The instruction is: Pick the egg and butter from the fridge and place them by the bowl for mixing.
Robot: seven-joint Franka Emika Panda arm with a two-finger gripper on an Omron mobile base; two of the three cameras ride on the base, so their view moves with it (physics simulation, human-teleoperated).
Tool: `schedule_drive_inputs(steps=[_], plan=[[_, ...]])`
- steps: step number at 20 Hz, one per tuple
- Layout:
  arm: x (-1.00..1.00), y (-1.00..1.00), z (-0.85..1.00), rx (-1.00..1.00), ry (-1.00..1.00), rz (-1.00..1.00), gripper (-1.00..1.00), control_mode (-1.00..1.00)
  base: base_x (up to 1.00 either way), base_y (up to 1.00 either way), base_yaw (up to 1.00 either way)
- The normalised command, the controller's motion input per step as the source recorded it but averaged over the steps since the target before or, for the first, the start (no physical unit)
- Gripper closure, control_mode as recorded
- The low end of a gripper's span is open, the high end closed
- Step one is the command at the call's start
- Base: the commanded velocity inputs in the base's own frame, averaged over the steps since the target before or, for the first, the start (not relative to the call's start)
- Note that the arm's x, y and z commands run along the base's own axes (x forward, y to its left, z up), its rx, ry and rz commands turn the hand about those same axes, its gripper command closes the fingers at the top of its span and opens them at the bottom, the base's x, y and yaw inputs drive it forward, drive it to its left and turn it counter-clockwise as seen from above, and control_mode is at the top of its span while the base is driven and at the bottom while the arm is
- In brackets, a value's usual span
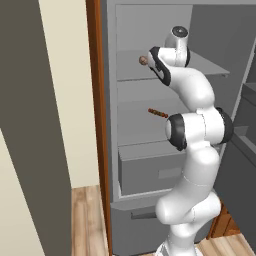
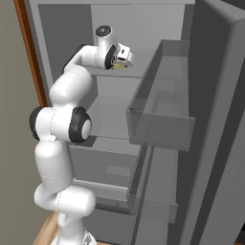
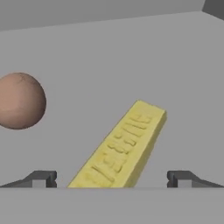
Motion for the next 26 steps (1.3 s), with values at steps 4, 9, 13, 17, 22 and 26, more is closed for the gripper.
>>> schedule_drive_inputs(steps=[4, 9, 13, 17, 22, 26], plan=[[0.14, 0.00, 0.29, 0.01, 0.04, -0.01, -1.00, -1.00, 0.00, 0.00, 0.00], [0.01, 0.00, 0.16, 0.00, 0.02, 0.00, -1.00, -1.00, 0.00, 0.00, 0.00], [0.05, 0.06, -0.19, -0.02, 0.01, 0.00, -1.00, -1.00, 0.00, 0.00, 0.00], [0.11, 0.13, -0.29, -0.03, 0.00, 0.00, -1.00, -1.00, 0.00, 0.00, 0.00], [0.01, 0.00, -0.34, -0.03, 0.00, 0.00, -1.00, -1.00, 0.00, 0.00, 0.00], [0.00, 0.00, -0.63, -0.02, 0.00, 0.00, 1.00, -1.00, 0.00, 0.00, 0.00]])
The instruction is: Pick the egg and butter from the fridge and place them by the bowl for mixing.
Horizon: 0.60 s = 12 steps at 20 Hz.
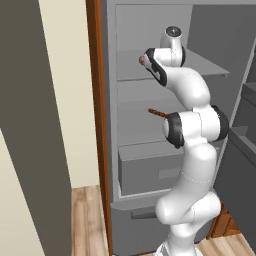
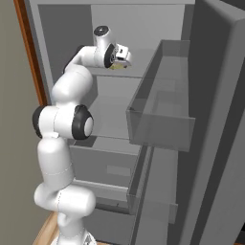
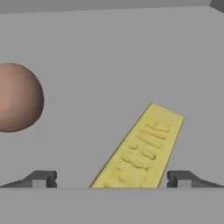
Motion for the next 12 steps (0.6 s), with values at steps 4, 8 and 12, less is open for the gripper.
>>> schedule_drive_inputs(steps=[4, 8, 12], plan=[[0.00, 0.00, -0.18, 0.00, 0.00, 0.00, 1.00, -1.00, 0.00, 0.00, 0.00], [0.00, 0.00, 0.00, 0.00, 0.00, 0.00, 1.00, -1.00, 0.00, 0.00, 0.00], [-0.31, 0.00, 0.26, 0.01, -0.19, 0.00, 1.00, -1.00, 0.00, 0.00, 0.00]])
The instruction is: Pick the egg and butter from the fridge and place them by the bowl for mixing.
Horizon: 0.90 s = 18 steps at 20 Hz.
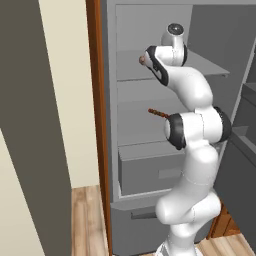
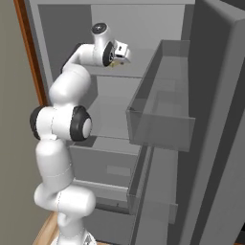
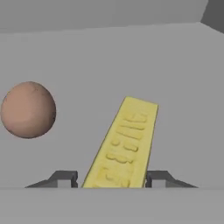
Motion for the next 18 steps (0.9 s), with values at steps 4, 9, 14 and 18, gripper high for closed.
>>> schedule_drive_inputs(steps=[4, 9, 14, 18], plan=[[-0.51, 0.00, 0.55, 0.00, -0.24, 0.00, 1.00, -1.00, 0.00, 0.00, 0.00], [-0.98, -0.08, 0.13, 0.00, -0.33, 0.00, 1.00, -1.00, 0.00, 0.00, 0.00], [-1.00, -0.08, 0.02, 0.01, -0.41, 0.01, 1.00, -1.00, 0.00, 0.00, 0.00], [-1.00, -0.18, 0.00, 0.00, -0.24, 0.03, 1.00, -1.00, 0.00, 0.00, 0.00]])
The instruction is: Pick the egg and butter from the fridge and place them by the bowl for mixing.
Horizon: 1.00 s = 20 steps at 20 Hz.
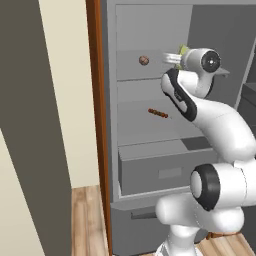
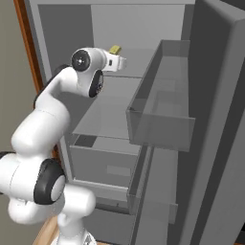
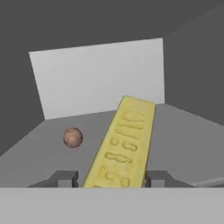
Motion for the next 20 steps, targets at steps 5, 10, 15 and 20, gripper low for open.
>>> schedule_drive_inputs(steps=[5, 10, 15, 20], plan=[[-1.00, 0.00, 0.17, 0.00, -0.01, 0.02, 1.00, -1.00, 0.00, 0.00, 0.00], [-1.00, -0.03, 0.05, -0.01, 0.04, 0.03, 1.00, -1.00, 0.00, 0.00, 0.00], [-1.00, 0.00, -0.03, -0.09, 0.22, 0.04, 1.00, -1.00, 0.00, 0.00, 0.00], [-0.91, 0.00, -0.31, -0.15, 0.26, 0.05, 1.00, -1.00, 0.00, 0.00, 0.00]])
